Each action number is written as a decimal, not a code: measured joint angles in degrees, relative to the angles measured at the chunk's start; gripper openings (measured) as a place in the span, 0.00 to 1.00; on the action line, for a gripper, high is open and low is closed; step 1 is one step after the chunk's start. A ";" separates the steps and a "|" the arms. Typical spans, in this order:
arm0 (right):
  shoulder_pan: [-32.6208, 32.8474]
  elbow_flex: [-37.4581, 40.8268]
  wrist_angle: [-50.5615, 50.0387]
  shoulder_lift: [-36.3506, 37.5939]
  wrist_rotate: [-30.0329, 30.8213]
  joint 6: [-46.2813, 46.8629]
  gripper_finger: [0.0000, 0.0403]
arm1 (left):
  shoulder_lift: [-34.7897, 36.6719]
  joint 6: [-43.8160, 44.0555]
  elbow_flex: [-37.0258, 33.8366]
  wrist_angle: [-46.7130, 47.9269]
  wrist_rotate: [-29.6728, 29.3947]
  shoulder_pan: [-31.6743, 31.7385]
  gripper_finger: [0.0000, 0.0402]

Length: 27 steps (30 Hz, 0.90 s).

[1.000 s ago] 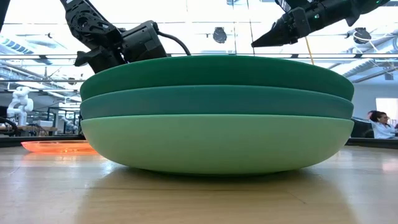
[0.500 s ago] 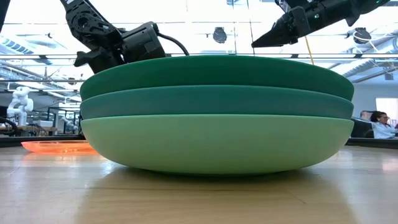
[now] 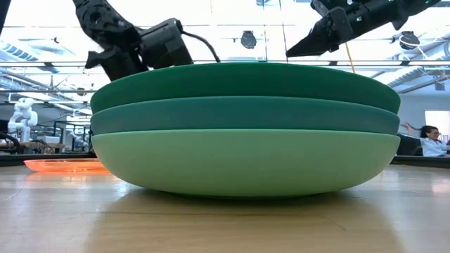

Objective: Stack plastic plates
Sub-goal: Stack the light blue plate on top of the white plate

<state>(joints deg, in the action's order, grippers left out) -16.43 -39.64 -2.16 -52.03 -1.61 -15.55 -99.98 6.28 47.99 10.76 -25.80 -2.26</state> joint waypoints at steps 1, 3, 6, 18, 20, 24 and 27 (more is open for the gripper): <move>0.00 0.00 -0.26 0.00 -0.02 0.57 0.22 | 0.00 -0.39 0.89 1.24 0.00 -0.28 0.02; 0.00 0.00 -1.13 0.00 -0.11 1.94 0.22 | 0.00 -1.40 2.72 3.31 -0.13 -0.93 0.02; 0.00 0.00 -3.59 0.00 -0.13 4.00 0.22 | 0.00 -3.03 5.76 7.39 -1.56 -2.06 0.02; 0.33 0.00 -14.01 3.54 -0.11 15.21 0.22 | 4.84 -6.16 14.35 21.59 -7.34 -8.34 0.02; 0.80 0.00 -15.05 4.29 -0.02 16.36 0.22 | 7.23 -6.16 14.61 20.67 -7.31 -9.81 0.02; 2.36 0.00 -15.23 4.98 -0.02 16.83 0.22 | 11.33 -5.37 14.64 17.98 -6.51 -13.05 0.02; 3.23 0.00 -15.12 5.03 -0.02 16.84 0.22 | 12.39 -4.80 14.61 15.23 -3.47 -15.80 0.02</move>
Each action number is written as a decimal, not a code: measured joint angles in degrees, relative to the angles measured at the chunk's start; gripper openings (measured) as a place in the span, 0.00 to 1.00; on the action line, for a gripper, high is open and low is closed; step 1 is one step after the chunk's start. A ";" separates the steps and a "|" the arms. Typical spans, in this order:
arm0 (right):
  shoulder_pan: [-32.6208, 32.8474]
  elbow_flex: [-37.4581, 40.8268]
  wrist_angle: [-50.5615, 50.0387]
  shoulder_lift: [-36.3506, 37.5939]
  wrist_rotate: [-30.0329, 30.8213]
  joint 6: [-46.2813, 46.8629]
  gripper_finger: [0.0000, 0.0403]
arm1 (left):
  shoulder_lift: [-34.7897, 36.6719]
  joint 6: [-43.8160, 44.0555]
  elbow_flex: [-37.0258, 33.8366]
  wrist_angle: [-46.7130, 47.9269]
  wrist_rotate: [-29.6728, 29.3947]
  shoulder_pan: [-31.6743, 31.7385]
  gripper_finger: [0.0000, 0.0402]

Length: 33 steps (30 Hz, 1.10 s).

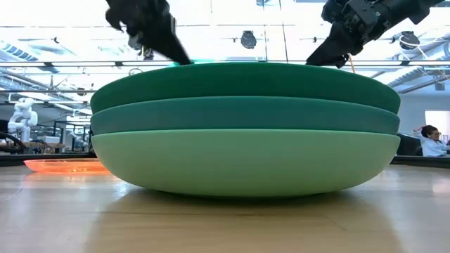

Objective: Stack plastic plates
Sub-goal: Stack the light blue plate on top of the white plate

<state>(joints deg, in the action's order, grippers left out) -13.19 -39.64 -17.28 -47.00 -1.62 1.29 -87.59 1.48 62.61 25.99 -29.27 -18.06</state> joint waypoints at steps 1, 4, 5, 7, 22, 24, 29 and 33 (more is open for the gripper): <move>0.17 0.00 0.05 -0.02 0.00 0.00 0.22 | -0.01 0.09 0.00 -1.59 0.83 -0.88 0.02; 0.27 0.00 0.50 0.00 0.02 0.24 0.22 | -0.29 0.08 -0.02 -4.37 3.78 -3.34 0.02; 0.27 0.00 0.48 0.00 0.02 0.46 0.22 | -0.78 0.06 -0.02 -6.28 4.76 -3.94 0.02; 0.26 0.00 0.55 -0.03 0.02 0.80 0.22 | -1.11 0.06 -0.06 -7.58 6.17 -5.18 0.02; 0.24 0.00 0.72 -0.05 0.02 1.75 0.22 | -6.08 1.67 -0.04 -17.43 15.60 -7.43 0.02; 0.24 0.00 0.68 -0.05 0.02 1.75 0.22 | -6.17 1.89 -0.04 -17.93 16.84 -7.43 0.02; 0.24 0.00 0.72 -0.07 0.04 1.67 0.22 | -6.88 2.69 -0.04 -18.70 17.87 -7.43 0.02; 0.24 0.00 0.72 -0.07 0.04 1.60 0.22 | -7.50 3.52 -0.04 -20.27 18.90 -7.43 0.02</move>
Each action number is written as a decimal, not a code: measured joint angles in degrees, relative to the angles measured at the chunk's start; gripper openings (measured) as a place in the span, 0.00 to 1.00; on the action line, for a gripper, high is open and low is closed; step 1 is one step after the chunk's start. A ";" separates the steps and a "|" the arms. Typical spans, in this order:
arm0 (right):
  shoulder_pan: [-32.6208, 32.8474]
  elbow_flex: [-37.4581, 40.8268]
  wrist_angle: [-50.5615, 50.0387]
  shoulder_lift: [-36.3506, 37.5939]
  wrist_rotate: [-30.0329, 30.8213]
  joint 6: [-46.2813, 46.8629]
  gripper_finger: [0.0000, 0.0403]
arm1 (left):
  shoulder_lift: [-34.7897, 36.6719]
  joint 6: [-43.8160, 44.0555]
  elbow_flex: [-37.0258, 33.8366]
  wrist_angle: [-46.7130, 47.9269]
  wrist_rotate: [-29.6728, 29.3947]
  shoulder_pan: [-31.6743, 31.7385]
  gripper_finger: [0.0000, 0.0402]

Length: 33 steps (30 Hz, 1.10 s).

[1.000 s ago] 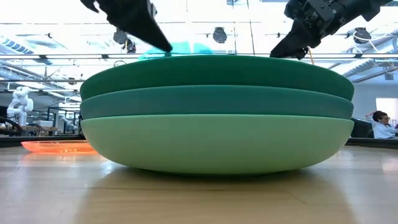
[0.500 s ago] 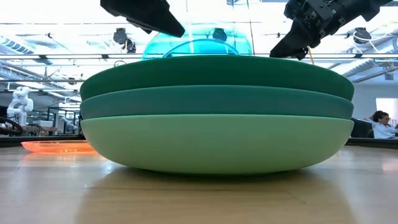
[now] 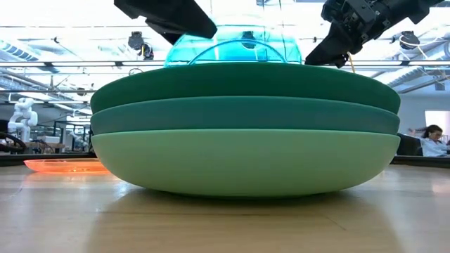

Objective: Stack plastic plates
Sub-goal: Stack the light blue plate on top of the white plate, then stack the pink plate on top of the light blue plate

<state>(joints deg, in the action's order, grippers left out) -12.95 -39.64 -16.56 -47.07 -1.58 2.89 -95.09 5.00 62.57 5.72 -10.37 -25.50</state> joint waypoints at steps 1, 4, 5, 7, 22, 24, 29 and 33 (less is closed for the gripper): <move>0.00 0.00 -0.02 0.00 0.00 -0.13 0.22 | -0.12 0.04 0.00 -0.10 0.39 0.00 0.02; 0.00 0.00 -0.02 0.00 0.00 -0.46 0.22 | -0.76 0.76 0.00 -0.79 0.98 0.11 0.02; 0.00 0.00 0.00 0.00 0.00 -0.48 0.22 | -0.84 1.20 -0.04 -0.70 1.02 0.09 0.02; 0.00 0.00 0.00 0.00 0.00 -0.52 0.22 | -1.12 1.64 -0.04 -1.82 1.07 0.09 0.04; 0.00 0.00 0.94 -2.61 0.02 4.21 0.22 | 0.02 -2.80 -0.02 5.74 1.36 0.40 0.26; 0.00 0.00 1.46 -3.90 0.16 6.90 0.22 | 1.01 -4.72 0.04 8.21 0.29 0.39 0.26; 0.00 0.00 1.36 -8.72 3.25 16.23 0.22 | 4.88 -9.51 -0.17 17.14 -5.32 0.24 0.26; -0.07 0.00 1.20 -14.47 4.79 24.24 0.22 | 8.98 -12.95 -3.31 19.25 -7.74 0.87 0.26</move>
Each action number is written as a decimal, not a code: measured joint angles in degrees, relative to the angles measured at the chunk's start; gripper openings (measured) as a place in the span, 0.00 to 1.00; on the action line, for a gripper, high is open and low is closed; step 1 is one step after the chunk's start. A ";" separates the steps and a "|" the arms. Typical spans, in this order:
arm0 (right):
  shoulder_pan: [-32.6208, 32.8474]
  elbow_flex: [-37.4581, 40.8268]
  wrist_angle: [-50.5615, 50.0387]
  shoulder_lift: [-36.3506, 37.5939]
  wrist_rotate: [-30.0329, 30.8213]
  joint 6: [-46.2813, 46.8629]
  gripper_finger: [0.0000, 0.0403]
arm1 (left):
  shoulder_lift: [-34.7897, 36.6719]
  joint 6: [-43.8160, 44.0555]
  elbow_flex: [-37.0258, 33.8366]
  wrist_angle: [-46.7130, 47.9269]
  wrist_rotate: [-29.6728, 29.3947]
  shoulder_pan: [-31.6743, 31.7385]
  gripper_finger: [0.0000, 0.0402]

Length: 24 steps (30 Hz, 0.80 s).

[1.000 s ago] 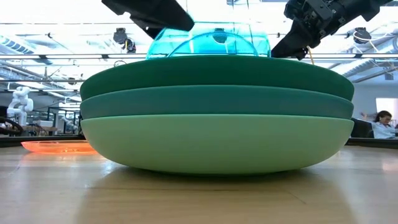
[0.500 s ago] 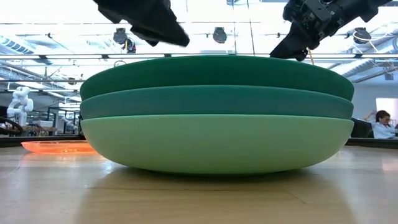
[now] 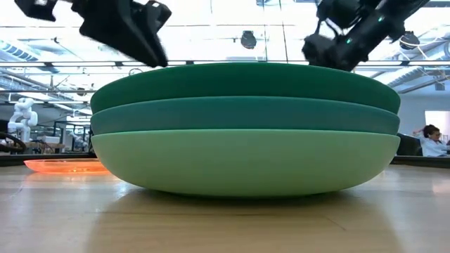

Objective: Stack plastic plates
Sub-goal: Stack the pink plate on top of the light blue plate

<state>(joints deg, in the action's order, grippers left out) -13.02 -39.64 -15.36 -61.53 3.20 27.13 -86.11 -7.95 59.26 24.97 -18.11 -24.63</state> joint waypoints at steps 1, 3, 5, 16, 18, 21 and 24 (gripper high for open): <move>-0.02 0.00 0.10 -1.62 0.00 2.09 0.22 | 1.34 -0.63 -1.46 -0.01 -0.07 0.39 0.26; -0.27 0.00 0.06 -4.73 0.18 5.72 0.22 | 4.40 -1.22 -4.73 -1.65 -0.20 1.29 0.26; -0.62 0.00 0.13 -7.73 1.41 8.45 0.22 | 8.14 -1.47 -8.57 -3.12 -0.44 2.33 0.26; -6.20 -4.28 -13.47 -17.30 2.77 18.86 0.22 | 24.04 -10.47 -16.76 -13.30 -3.00 11.16 0.26; -6.55 -5.44 -17.61 -18.38 3.39 19.12 0.22 | 25.24 -10.32 -16.76 -12.65 -3.00 13.02 0.26; -6.58 -5.57 -17.89 -18.27 3.09 16.47 0.22 | 25.54 -9.01 -16.69 -11.30 -3.02 15.39 0.26; -6.43 -5.65 -16.27 -18.37 2.85 14.61 0.23 | 25.41 -7.79 -16.78 -7.15 -3.01 16.87 0.26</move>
<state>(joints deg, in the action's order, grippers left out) -19.44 -45.29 -31.63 -79.91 6.05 41.75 -60.70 -15.73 42.48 17.83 -21.12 -7.75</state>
